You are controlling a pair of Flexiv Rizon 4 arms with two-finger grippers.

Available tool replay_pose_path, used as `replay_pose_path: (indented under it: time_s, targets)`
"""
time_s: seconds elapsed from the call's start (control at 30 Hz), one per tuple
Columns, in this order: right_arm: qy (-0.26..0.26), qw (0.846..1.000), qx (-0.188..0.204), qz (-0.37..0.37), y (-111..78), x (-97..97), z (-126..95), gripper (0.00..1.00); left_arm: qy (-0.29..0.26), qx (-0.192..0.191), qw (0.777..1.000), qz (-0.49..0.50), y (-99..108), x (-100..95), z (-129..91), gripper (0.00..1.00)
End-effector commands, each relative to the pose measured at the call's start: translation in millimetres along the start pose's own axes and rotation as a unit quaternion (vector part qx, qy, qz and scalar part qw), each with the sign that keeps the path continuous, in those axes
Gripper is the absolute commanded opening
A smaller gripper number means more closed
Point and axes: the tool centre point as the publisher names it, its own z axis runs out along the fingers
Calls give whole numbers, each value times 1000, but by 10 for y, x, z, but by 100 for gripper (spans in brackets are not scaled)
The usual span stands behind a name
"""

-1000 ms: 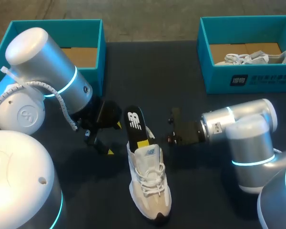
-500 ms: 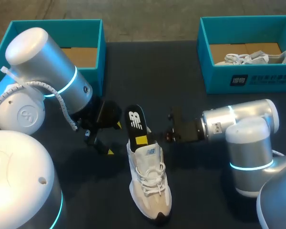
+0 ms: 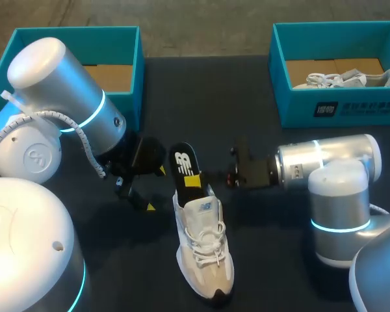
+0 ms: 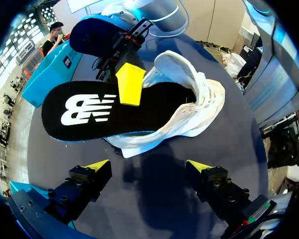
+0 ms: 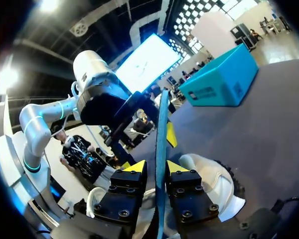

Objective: Take the shoe out of the shoebox, open the shoe tongue, remove and reinsert the insole, then place the shoe into the shoebox

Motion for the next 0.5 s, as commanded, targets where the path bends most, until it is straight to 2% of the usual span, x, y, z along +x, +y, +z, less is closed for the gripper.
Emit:
replay_pose_path:
  time_s: [0.03, 0.2, 0.3, 0.33, 0.5]
  targets:
    - [5, 1000, -15, -9, 30, -30, 14, 19, 0, -2, 1000, 0, -3, 6, 0, 100]
    - [6, 1000, -26, -10, 63, -77, 13, 19, 0, -2, 1000, 0, -3, 6, 0, 100]
    - [10, 999, -37, -12, 56, -90, -1, 9, 0, -2, 1000, 0, -3, 6, 0, 100]
    - [9, 999, -42, -12, 51, -89, -6, 0, 0, -2, 1000, 0, -3, 6, 0, 100]
    - [17, 999, -40, -8, 27, -82, -4, 0, 0, -2, 1000, 0, -3, 6, 0, 100]
